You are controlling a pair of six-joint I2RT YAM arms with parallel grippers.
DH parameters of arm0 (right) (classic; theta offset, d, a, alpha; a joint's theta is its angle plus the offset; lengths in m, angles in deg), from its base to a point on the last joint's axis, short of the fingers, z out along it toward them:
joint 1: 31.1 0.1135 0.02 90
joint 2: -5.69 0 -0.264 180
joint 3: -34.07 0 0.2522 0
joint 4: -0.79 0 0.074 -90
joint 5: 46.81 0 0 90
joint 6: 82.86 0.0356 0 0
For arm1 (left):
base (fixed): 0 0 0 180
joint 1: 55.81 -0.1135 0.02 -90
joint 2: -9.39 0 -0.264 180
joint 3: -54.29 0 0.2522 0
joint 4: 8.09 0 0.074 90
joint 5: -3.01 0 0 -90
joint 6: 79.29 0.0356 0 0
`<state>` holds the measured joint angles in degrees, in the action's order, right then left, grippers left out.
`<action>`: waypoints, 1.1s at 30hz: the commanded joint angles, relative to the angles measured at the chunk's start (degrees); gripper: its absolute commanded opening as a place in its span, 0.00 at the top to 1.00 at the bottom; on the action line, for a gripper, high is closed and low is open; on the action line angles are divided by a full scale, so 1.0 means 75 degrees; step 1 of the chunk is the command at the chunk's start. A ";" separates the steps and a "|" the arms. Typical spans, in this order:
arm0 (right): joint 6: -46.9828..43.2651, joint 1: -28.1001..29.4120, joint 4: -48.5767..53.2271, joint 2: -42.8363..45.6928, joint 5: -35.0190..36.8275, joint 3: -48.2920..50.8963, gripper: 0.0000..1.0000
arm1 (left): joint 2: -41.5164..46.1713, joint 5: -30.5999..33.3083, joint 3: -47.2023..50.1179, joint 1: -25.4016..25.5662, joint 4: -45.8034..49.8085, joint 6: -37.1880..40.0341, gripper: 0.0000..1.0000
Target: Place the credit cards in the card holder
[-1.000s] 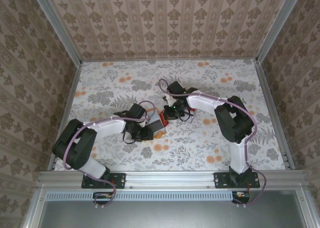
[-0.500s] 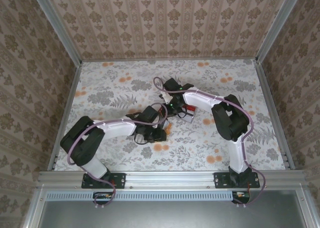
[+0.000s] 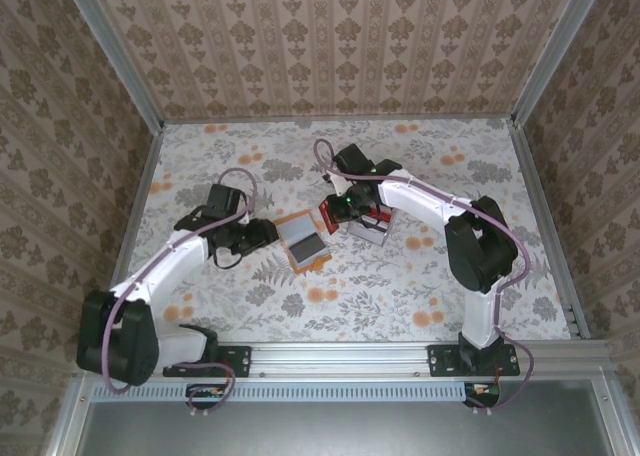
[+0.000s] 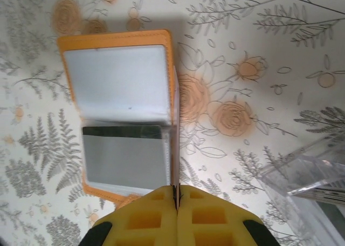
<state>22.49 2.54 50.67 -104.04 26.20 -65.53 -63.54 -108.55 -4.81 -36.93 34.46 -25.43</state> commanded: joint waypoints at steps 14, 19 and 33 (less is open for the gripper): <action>0.0983 0.0494 -0.1133 0.1620 -0.1077 0.2408 1.00 | -0.4051 -0.1510 -0.2517 -0.0665 -0.0346 0.2056 0.50; 0.0988 0.0482 -0.1173 0.1599 -0.1109 0.2469 1.00 | -0.4639 -0.1941 -0.2848 -0.0582 -0.0484 0.2243 0.52; 0.1534 0.0485 -0.1813 0.1743 -0.1080 0.2852 1.00 | -0.3038 -0.1191 -0.0816 -0.0481 -0.1293 0.1034 0.92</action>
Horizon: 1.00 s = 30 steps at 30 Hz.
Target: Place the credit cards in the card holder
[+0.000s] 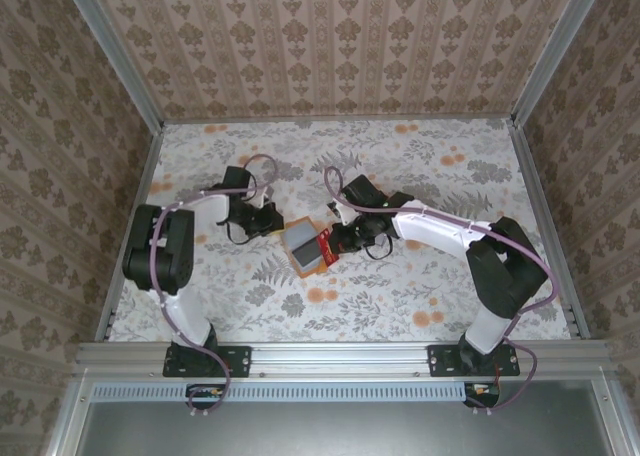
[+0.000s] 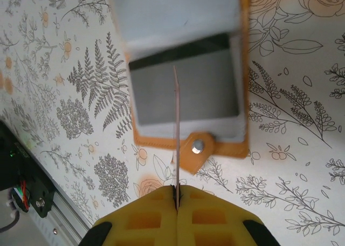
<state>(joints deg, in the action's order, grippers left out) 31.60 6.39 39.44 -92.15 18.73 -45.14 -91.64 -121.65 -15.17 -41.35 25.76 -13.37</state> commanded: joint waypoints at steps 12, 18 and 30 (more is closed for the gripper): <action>0.1249 0.0399 -0.1554 -0.0292 -0.0656 0.0543 1.00 | 0.3977 0.4554 0.3822 0.2339 -0.1742 -0.4814 0.94; 0.1190 0.0435 -0.1380 -0.0005 -0.0448 0.0696 1.00 | 0.4337 0.5604 0.4572 0.2408 -0.3198 -0.6209 1.00; 0.1761 0.0531 -0.2211 -0.0208 -0.0088 0.0744 1.00 | 0.4891 0.6619 0.4931 0.3627 -0.3182 -0.7995 0.62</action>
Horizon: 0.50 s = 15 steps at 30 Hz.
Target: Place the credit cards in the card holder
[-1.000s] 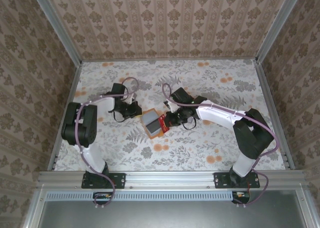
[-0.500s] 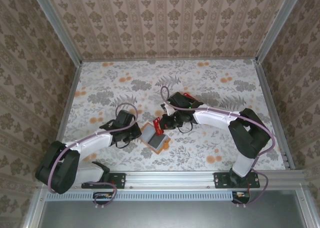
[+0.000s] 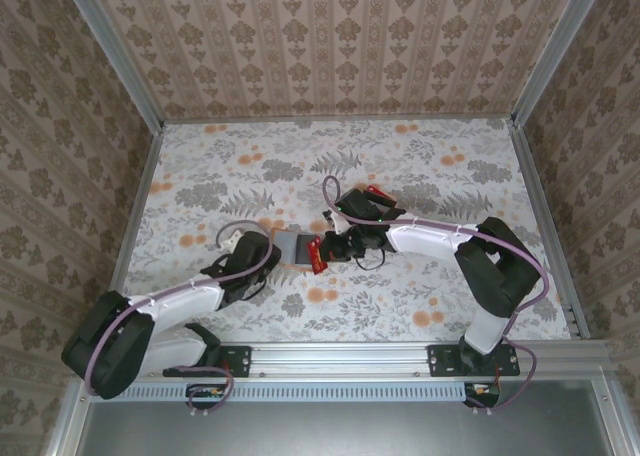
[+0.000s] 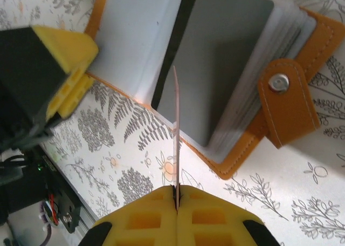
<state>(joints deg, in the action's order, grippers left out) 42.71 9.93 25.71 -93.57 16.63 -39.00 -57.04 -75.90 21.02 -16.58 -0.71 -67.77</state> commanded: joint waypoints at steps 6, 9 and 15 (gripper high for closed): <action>0.0533 0.0060 -0.0736 -0.0432 0.0028 -0.0355 1.00 | 0.1173 0.0243 0.0186 0.0621 0.1685 -0.0509 0.53; 0.0775 0.0136 -0.1019 -0.0730 -0.0166 -0.0533 1.00 | 0.2051 0.0510 0.0166 0.0094 0.2773 0.0304 0.52; 0.1435 0.0239 -0.1712 -0.1131 0.0009 -0.0485 1.00 | 0.2458 -0.2209 -0.0095 -0.3185 0.2925 0.3093 0.52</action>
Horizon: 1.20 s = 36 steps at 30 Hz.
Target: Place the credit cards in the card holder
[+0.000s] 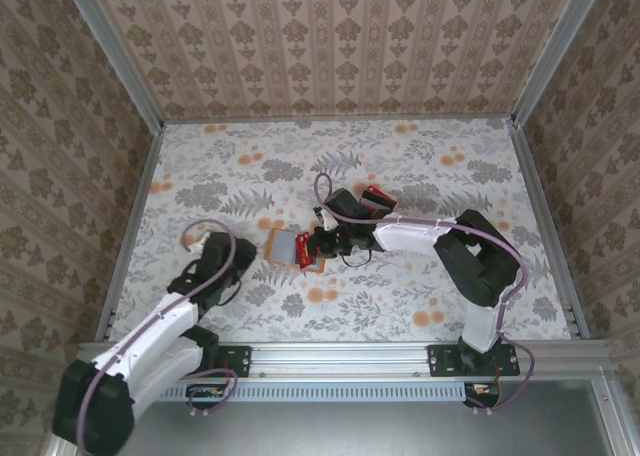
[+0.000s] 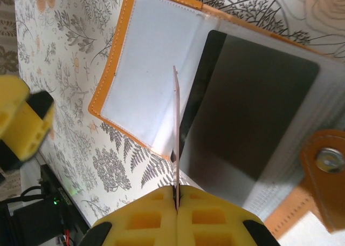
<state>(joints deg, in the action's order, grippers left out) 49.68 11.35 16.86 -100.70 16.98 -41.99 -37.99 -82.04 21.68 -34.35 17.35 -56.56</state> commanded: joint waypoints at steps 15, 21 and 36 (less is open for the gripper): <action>0.1617 -0.0057 -0.1247 -0.0621 0.0308 0.0276 1.00 | -0.5765 -0.5929 -0.3243 -0.1411 0.0210 0.5194 0.58; 0.1822 -0.0124 -0.1270 -0.0562 0.0387 0.0385 1.00 | -0.6146 -0.5939 -0.3225 -0.1312 -0.0086 0.5070 0.68; 0.1789 -0.0269 -0.1526 -0.0861 0.0121 0.0105 1.00 | -0.5738 -0.4735 -0.2443 -0.1389 0.0246 0.4879 0.76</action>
<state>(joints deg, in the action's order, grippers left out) 63.06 10.02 5.49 -105.44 17.48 -40.00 -82.07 -123.24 1.72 -42.97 13.65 -20.54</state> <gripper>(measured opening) 0.050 0.229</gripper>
